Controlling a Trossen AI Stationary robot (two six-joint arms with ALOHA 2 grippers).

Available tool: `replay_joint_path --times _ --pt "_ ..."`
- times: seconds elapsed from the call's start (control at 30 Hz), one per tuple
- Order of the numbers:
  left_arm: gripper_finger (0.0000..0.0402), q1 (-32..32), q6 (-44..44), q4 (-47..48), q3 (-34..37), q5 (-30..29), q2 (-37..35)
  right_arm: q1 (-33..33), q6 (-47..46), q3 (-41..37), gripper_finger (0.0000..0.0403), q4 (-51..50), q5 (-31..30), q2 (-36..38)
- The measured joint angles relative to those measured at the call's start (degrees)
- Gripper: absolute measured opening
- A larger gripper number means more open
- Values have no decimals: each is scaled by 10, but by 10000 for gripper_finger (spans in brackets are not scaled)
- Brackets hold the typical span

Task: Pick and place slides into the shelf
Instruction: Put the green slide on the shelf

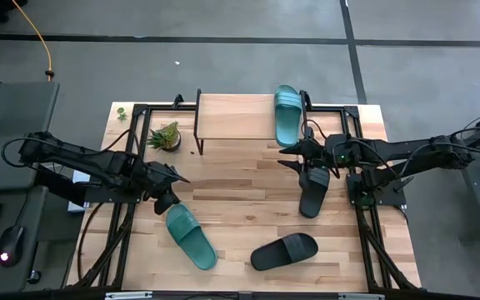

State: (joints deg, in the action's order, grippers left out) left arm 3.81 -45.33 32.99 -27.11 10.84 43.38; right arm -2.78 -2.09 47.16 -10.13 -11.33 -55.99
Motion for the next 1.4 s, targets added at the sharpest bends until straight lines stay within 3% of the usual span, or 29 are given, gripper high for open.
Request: replay_joint_path --times 0.3,0.53,0.73,1.03,1.2,1.4 --pt "3 0 -36 0 0 2 15 0 0 0 140 -10 9 0" --pt "7 0 -45 -10 0 49 94 0 2 0 140 -16 10 0" --pt "74 0 -46 -77 0 105 171 0 3 0 140 -16 10 0" --pt "191 1 -55 -101 0 111 226 0 -5 0 140 -22 10 0" --pt "214 19 -60 -102 0 107 225 0 -7 0 140 -27 10 0" --pt "208 57 -75 -136 0 106 225 0 -7 0 140 -28 10 0"
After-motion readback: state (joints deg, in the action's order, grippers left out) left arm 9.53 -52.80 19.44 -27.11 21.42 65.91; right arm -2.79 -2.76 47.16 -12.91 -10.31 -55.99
